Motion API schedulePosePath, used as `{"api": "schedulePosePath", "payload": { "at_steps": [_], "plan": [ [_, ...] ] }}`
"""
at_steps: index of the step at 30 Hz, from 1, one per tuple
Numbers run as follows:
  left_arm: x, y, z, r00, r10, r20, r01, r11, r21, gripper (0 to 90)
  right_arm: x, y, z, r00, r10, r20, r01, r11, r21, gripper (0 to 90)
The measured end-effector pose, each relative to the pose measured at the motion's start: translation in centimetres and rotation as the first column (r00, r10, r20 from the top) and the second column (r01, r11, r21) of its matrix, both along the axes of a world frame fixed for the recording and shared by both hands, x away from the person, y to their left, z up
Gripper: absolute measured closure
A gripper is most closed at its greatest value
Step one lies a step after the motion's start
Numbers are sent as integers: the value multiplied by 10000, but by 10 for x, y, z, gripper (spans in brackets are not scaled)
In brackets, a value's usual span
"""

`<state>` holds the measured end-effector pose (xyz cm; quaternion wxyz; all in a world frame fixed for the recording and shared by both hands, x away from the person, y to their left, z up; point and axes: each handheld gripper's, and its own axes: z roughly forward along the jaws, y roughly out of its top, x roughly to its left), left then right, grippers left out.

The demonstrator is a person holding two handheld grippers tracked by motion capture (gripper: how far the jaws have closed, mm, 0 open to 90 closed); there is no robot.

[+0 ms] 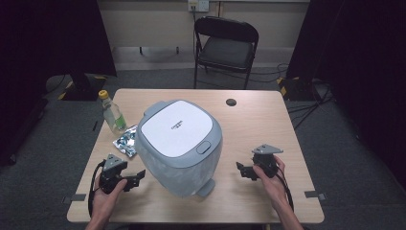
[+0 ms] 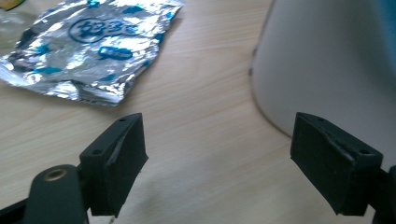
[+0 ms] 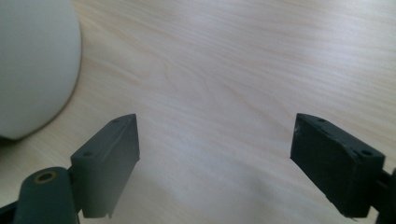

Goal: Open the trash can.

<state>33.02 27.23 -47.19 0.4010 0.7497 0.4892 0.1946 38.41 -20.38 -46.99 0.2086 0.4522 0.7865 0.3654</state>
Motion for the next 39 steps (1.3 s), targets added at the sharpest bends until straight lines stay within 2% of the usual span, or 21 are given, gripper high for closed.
{"api": "schedulePosePath", "payload": {
  "at_steps": [4,6,7,9,10,12,13,14,16,18,19,20,21,22,26,29,32,34,35,37,39],
  "plan": [
    [-3,-10,0,9995,-310,-9,310,9994,-126,181,12,14,8,9994,326,98,-325,9995,-56,160],
    [-3,-13,-1,9991,-395,120,397,9991,-125,174,20,22,13,9982,518,310,-517,9987,-53,164],
    [0,-20,-2,9989,-438,195,436,9990,93,177,24,27,14,9978,513,426,-516,9986,63,166],
    [3,-22,-3,9990,-427,135,425,9990,144,182,28,34,12,9972,660,353,-677,9964,500,166],
    [3,-22,-3,9990,-427,135,425,9990,144,183,28,34,12,9972,660,353,-677,9964,500,166],
    [6,-27,-5,9998,-173,136,165,9982,573,193,31,47,11,9937,1032,436,-1053,9933,485,167],
    [6,-27,-5,9998,-173,136,165,9982,573,195,31,47,11,9937,1032,436,-1053,9933,485,167],
    [5,-29,-6,9996,-163,244,143,9969,778,195,32,51,11,9926,1119,477,-1143,9921,516,167],
    [4,-29,-6,9994,-193,293,173,9975,678,237,36,58,10,9910,1206,576,-1234,9913,468,169],
    [5,-29,-7,9996,-161,248,146,9981,605,223,36,60,9,9907,1254,533,-1280,9906,473,169],
    [8,-28,-7,9996,-226,141,220,9989,412,228,36,64,6,9882,1432,550,-1464,9875,586,169],
    [8,-28,-7,9996,-226,141,220,9989,412,225,35,67,5,9864,1559,521,-1589,9856,581,169],
    [11,-29,-8,10000,-1,48,-1,9992,396,204,33,69,5,9846,1662,538,-1686,9848,426,208],
    [12,-30,-8,9999,11,170,-20,9986,535,183,31,71,5,9841,1665,615,-1683,9854,247,234],
    [17,-33,-9,9996,18,287,-29,9992,407,226,31,69,5,9850,1588,679,-1615,9862,364,235],
    [28,-34,-10,9994,16,337,-26,9995,300,244,30,65,4,9839,1652,685,-1688,9843,507,282],
    [36,-37,-10,9991,70,420,-84,9994,328,256,28,63,4,9833,1664,743,-1706,9838,546,292],
    [42,-39,-9,9988,69,483,-91,9989,451,269,26,61,3,9865,1513,628,-1557,9852,720,294],
    [51,-42,-8,9986,112,516,-136,9988,468,282,25,60,3,9874,1451,632,-1495,9860,732,302],
    [58,-43,-6,9983,-11,584,-23,9983,582,326,23,59,3,9868,1465,689,-1513,9861,693,333],
    [62,-43,-6,9981,-125,605,86,9979,642,326,22,58,3,9868,1485,645,-1533,9852,770,338]
  ]
}}
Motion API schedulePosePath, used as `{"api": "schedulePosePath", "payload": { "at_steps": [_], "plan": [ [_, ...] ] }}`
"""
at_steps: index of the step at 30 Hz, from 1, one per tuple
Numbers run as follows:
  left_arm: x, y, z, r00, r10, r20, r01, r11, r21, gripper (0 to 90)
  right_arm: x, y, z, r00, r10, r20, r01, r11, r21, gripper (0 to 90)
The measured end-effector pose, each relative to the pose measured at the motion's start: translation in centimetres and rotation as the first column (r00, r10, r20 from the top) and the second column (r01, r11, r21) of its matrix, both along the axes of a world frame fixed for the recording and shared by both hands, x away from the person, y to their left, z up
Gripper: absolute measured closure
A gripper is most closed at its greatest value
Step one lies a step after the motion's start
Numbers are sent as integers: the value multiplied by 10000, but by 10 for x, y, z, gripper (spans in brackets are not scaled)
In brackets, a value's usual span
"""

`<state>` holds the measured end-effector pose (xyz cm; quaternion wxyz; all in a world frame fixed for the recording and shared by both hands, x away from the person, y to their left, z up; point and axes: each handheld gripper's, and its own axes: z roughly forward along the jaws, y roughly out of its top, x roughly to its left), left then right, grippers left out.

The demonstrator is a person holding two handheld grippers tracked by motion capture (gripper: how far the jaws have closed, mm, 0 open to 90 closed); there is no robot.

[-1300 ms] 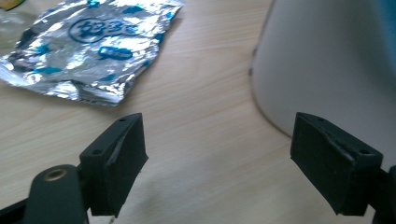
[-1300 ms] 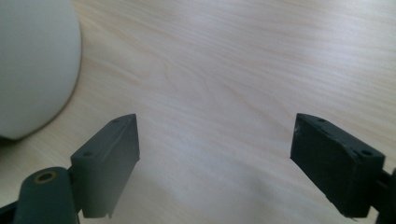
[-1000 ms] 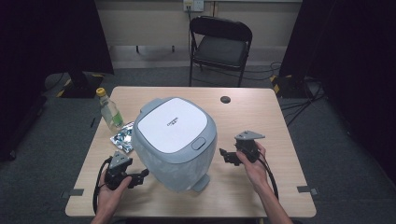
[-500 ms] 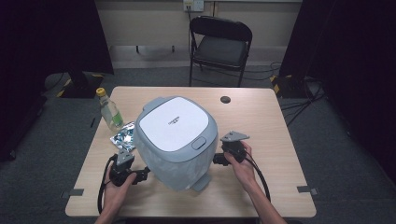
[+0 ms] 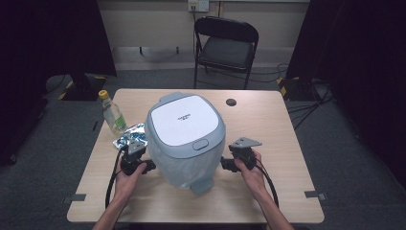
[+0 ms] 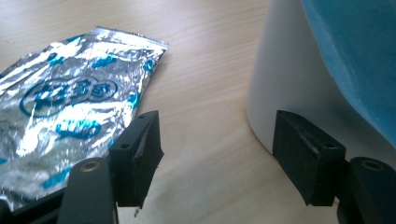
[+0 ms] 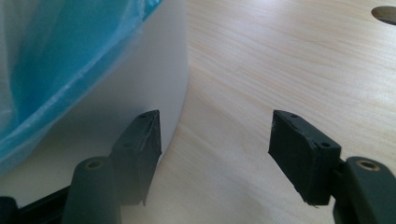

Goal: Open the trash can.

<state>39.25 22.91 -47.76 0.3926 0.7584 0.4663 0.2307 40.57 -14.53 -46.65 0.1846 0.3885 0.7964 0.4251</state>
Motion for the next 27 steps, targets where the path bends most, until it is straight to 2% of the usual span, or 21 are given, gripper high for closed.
{"api": "schedulePosePath", "payload": {
  "at_steps": [1,3,4,5,6,9,10,12,15,16,17,18,19,23,24,25,26,27],
  "plan": [
    [0,0,0,10000,0,0,0,10000,0,328,0,0,0,10000,0,0,0,10000,0,338],
    [7,3,-2,9998,-149,-101,146,9994,-307,325,0,-2,1,10000,90,-23,-91,9999,-78,298],
    [7,3,-2,9998,-149,-101,146,9994,-307,321,2,-3,2,10000,62,24,-61,9998,-212,228],
    [8,2,-3,9999,-44,-126,37,9986,-526,321,2,-3,2,10000,62,24,-61,9998,-212,228],
    [11,2,-5,9999,-18,-142,10,9986,-525,318,8,-5,4,9999,-48,99,49,9999,-135,166],
    [13,-1,-6,9999,7,-110,-14,9981,-622,367,16,-6,9,9991,-335,260,337,9994,-55,187],
    [16,-4,-5,9999,-132,-78,128,9985,-523,381,24,-8,12,9981,-488,372,482,9987,179,183],
    [20,-9,-4,9998,-217,-52,215,9989,-418,381,28,-7,13,9981,-476,379,465,9985,288,182],
    [25,-14,-5,9995,-319,29,320,9986,-420,386,30,-8,15,9976,-529,447,513,9981,354,198],
    [25,-19,-5,9995,-325,13,325,9987,-383,396,33,-12,14,9964,-712,457,698,9971,313,153],
    [25,-19,-5,9995,-325,13,325,9987,-383,409,33,-12,14,9964,-712,457,698,9971,313,153],
    [24,-22,-6,9993,-375,90,378,9987,-328,409,33,-13,14,9961,-762,442,750,9968,276,157],
    [25,-25,-6,9986,-511,105,512,9986,-113,422,37,-21,13,9936,-1059,391,1042,9936,441,169],
    [31,-29,-6,9974,-711,116,711,9975,-53,405,36,-22,12,9943,-1010,340,994,9940,451,160],
    [33,-30,-7,9970,-746,190,749,9971,-148,405,36,-21,13,9950,-922,384,905,9949,450,173],
    [35,-31,-8,9968,-794,102,798,9961,-381,411,36,-21,13,9947,-933,426,912,9946,495,184],
    [35,-31,-9,9958,-914,65,916,9943,-551,452,36,-22,13,9948,-938,389,916,9942,567,185],
    [35,-31,-9,9958,-914,65,916,9943,-551,516,36,-22,13,9948,-938,389,916,9942,567,185]
  ]
}}
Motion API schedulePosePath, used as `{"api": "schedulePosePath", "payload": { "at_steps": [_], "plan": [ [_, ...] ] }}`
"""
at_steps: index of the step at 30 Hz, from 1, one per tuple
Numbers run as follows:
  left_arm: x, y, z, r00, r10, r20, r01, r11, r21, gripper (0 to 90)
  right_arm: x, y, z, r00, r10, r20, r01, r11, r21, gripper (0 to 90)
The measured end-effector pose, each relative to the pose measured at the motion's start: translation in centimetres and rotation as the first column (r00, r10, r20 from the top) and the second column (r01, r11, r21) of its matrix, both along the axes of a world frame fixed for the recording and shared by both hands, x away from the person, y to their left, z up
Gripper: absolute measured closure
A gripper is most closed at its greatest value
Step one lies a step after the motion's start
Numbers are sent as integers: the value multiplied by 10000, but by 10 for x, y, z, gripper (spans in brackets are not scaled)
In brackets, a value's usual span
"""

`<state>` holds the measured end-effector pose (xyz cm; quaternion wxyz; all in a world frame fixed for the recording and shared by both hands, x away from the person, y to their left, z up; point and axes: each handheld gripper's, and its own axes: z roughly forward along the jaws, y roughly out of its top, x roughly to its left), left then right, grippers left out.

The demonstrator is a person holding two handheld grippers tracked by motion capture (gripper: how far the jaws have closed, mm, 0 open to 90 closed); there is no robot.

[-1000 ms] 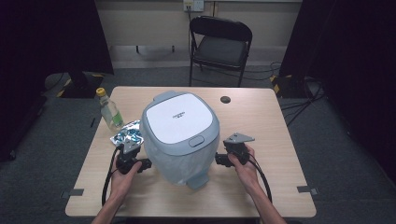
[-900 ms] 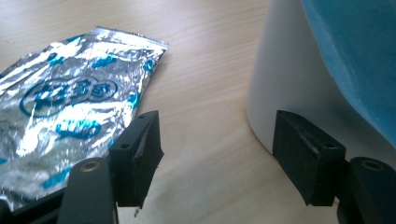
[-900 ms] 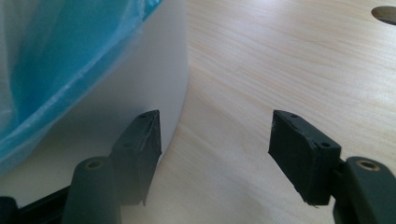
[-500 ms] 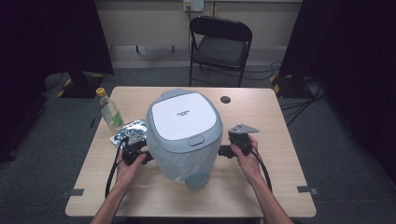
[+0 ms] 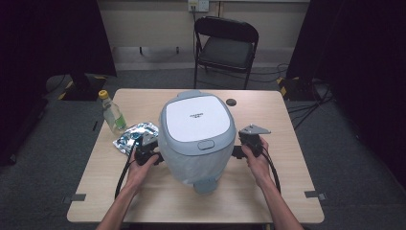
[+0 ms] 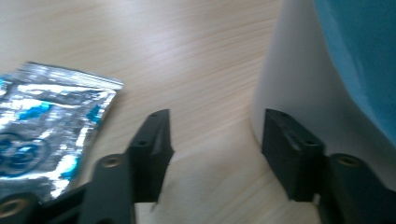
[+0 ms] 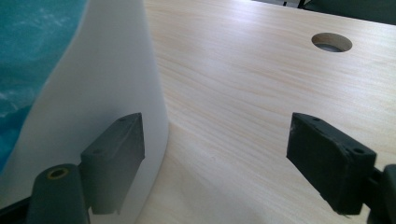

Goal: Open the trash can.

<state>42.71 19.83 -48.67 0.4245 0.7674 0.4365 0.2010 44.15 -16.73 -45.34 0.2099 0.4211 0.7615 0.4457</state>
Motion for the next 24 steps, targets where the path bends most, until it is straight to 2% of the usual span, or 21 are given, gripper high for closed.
{"api": "schedulePosePath", "payload": {
  "at_steps": [1,3,4,5,7,9,14,15,17,19,21,24],
  "plan": [
    [-1,-1,-1,10000,-38,-40,37,10000,-48,516,0,0,0,10000,-18,-36,18,10000,47,194],
    [-3,-4,0,9999,-154,31,153,9996,237,571,-3,1,0,9995,288,-142,-289,9996,-38,310],
    [-3,-4,0,9999,-154,31,153,9996,237,587,-3,1,0,9995,288,-142,-289,9996,-38,310],
    [-3,-6,0,9998,-197,3,197,9997,152,601,-7,2,3,9986,533,32,-531,9978,-398,353],
    [-4,-10,0,9995,-301,-18,301,9995,32,633,-11,1,5,9986,525,4,-524,9969,-592,368],
    [-6,-14,1,9988,-490,4,490,9986,191,687,-15,-3,5,9983,575,-74,-578,9969,-541,364],
    [-11,-22,3,9980,-629,-48,630,9976,285,682,-25,-13,3,9993,355,-114,-358,9991,-242,346],
    [-11,-26,3,9978,-649,-151,650,9979,74,684,-29,-16,4,9993,305,-196,-309,9993,-199,354],
    [-10,-33,1,9972,-748,1,748,9972,72,685,-32,-21,4,9996,242,-108,-245,9994,-248,349],
    [-10,-36,1,9975,-705,-33,705,9975,15,683,-34,-24,4,9997,197,-133,-200,9995,-232,343],
    [-7,-41,0,9972,-751,-54,750,9971,-128,652,-39,-33,2,9998,85,-164,-86,10000,-40,310],
    [-6,-44,-1,9972,-740,-63,739,9970,-218,652,-42,-37,0,9997,33,-243,-31,9999,98,325]
  ]
}}
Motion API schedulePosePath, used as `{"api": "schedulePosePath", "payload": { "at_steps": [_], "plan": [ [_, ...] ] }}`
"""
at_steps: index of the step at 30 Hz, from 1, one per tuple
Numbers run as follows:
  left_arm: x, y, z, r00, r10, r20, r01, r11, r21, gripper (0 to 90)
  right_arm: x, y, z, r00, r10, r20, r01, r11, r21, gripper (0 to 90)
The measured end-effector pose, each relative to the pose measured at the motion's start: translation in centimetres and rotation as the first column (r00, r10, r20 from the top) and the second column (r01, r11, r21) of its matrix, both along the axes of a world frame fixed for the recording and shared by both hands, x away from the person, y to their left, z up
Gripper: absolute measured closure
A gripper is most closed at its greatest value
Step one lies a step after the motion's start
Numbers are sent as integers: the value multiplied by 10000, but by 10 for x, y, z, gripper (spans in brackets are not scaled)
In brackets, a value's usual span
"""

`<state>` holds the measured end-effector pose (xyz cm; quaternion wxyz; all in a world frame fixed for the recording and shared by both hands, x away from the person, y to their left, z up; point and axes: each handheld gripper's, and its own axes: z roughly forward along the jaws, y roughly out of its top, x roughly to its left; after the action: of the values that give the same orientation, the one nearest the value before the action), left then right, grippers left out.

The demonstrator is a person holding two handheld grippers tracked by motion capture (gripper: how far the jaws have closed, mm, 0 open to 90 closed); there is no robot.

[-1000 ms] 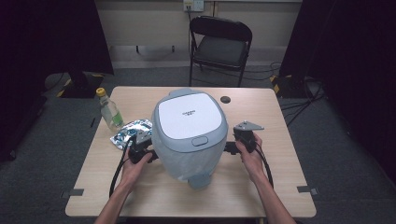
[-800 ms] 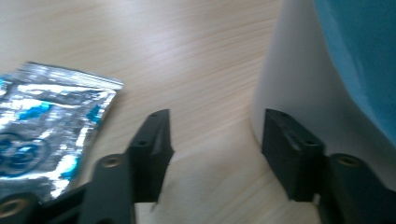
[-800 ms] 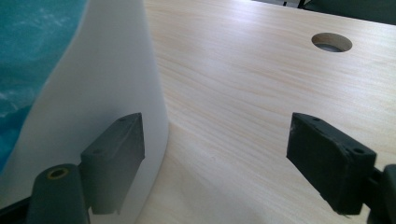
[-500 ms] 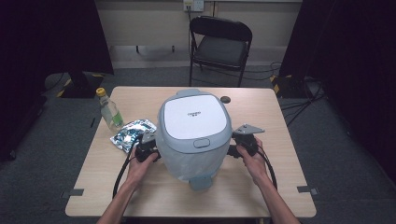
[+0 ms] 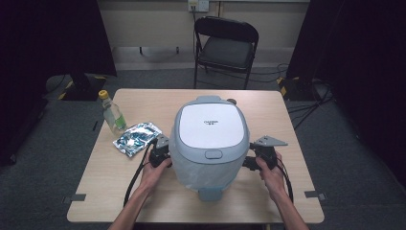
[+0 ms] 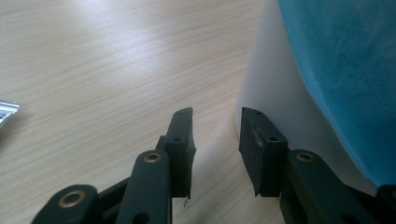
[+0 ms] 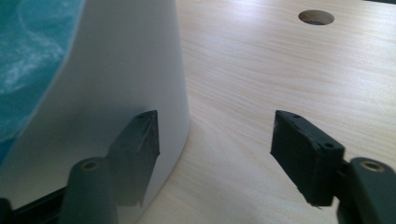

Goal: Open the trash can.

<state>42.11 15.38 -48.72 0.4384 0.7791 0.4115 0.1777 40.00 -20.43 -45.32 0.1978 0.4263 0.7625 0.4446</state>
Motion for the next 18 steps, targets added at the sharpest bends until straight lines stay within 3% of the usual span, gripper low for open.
{"api": "schedulePosePath", "payload": {
  "at_steps": [3,6,10,13,15,17,18],
  "plan": [
    [2,2,-1,9999,-13,-147,11,9999,-134,637,-2,1,1,9998,155,127,-153,9998,-115,375],
    [2,2,-1,9998,-72,-207,68,9998,-182,642,-2,1,2,9998,95,178,-90,9996,-258,349],
    [-2,0,1,9996,-158,-238,160,9998,112,690,0,2,1,9999,5,156,-1,9997,-232,342],
    [-2,-3,0,9988,-363,-322,358,9993,-143,716,2,1,1,9998,-72,202,79,9994,-329,343],
    [-2,-3,0,9985,-377,-386,374,9993,-82,661,2,-3,1,9997,-150,187,154,9996,-242,335],
    [0,-2,-1,9987,-396,-315,395,9992,-44,541,2,-7,1,9997,-174,156,177,9995,-247,295],
    [1,0,-1,9981,-426,-439,418,9989,-203,523,1,-8,1,9998,-149,137,152,9996,-222,281]
  ]
}}
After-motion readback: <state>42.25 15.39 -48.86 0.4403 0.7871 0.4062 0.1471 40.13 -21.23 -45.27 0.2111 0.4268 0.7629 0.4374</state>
